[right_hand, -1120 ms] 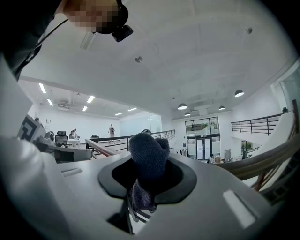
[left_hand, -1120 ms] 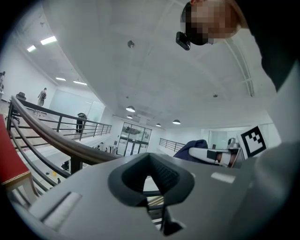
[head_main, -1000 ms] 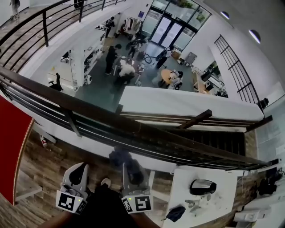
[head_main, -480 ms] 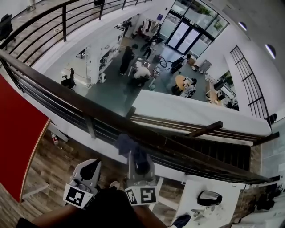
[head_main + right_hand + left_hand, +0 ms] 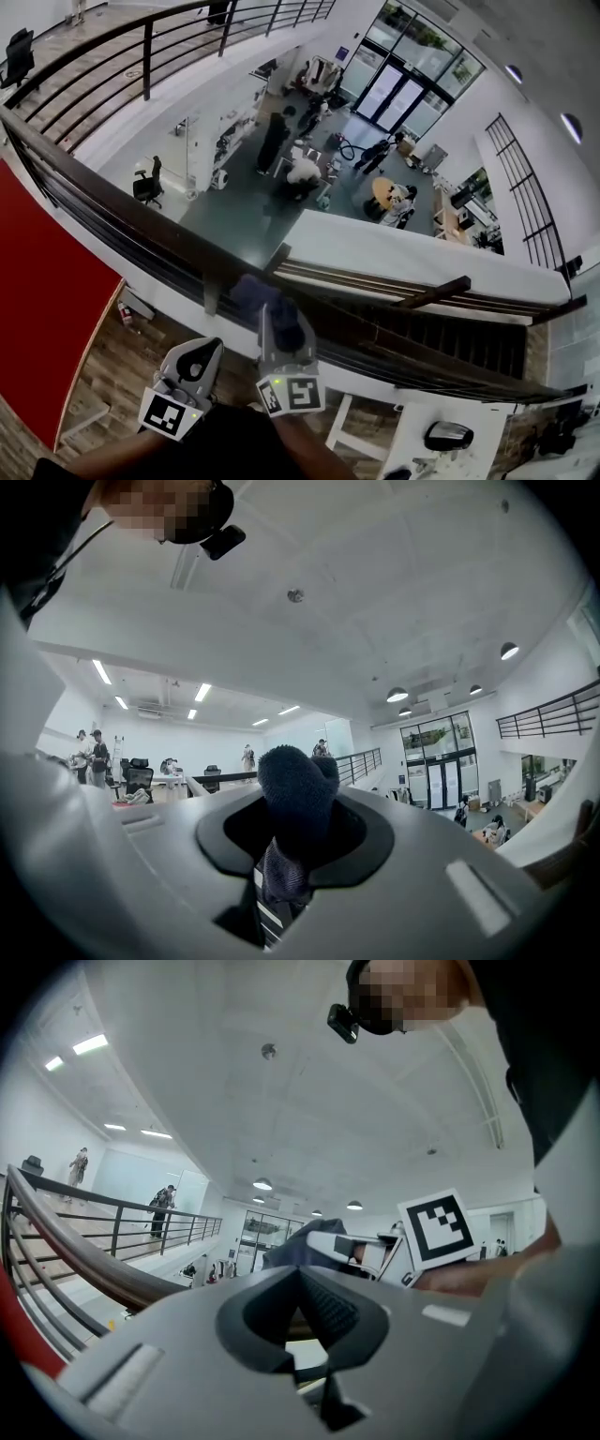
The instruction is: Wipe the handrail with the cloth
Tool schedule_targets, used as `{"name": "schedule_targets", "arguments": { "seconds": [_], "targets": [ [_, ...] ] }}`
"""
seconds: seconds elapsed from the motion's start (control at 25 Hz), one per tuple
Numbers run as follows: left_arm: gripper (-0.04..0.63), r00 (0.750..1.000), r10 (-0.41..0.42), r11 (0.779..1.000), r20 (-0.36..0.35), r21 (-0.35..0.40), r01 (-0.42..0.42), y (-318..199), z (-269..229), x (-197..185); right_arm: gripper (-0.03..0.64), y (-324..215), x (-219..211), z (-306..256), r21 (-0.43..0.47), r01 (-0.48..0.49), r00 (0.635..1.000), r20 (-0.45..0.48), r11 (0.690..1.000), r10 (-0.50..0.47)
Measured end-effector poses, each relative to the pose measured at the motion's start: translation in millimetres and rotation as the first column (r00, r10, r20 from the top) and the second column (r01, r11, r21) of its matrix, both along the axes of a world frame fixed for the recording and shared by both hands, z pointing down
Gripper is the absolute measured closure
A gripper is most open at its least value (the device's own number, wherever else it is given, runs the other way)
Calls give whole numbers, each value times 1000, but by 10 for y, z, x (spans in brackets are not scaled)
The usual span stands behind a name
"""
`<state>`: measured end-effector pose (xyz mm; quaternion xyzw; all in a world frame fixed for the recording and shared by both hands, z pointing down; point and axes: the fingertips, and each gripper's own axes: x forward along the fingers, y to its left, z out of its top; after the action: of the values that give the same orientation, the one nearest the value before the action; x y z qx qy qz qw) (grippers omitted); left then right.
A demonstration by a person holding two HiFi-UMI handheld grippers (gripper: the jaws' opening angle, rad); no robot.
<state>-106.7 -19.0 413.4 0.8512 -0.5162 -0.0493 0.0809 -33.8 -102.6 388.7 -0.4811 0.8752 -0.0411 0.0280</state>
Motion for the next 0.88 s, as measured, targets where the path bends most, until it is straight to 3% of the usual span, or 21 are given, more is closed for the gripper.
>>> {"name": "schedule_targets", "arguments": {
  "seconds": [0.48, 0.88],
  "targets": [
    [595, 1000, 24, 1000, -17, -14, -24, -153, 47, -445, 525, -617, -418, 478, -65, -62, 998, -27, 996, 60],
    [595, 997, 25, 999, -70, -38, -27, -293, 121, -615, 524, -856, -399, 1006, -153, -151, 966, -231, 977, 113]
  ]
}}
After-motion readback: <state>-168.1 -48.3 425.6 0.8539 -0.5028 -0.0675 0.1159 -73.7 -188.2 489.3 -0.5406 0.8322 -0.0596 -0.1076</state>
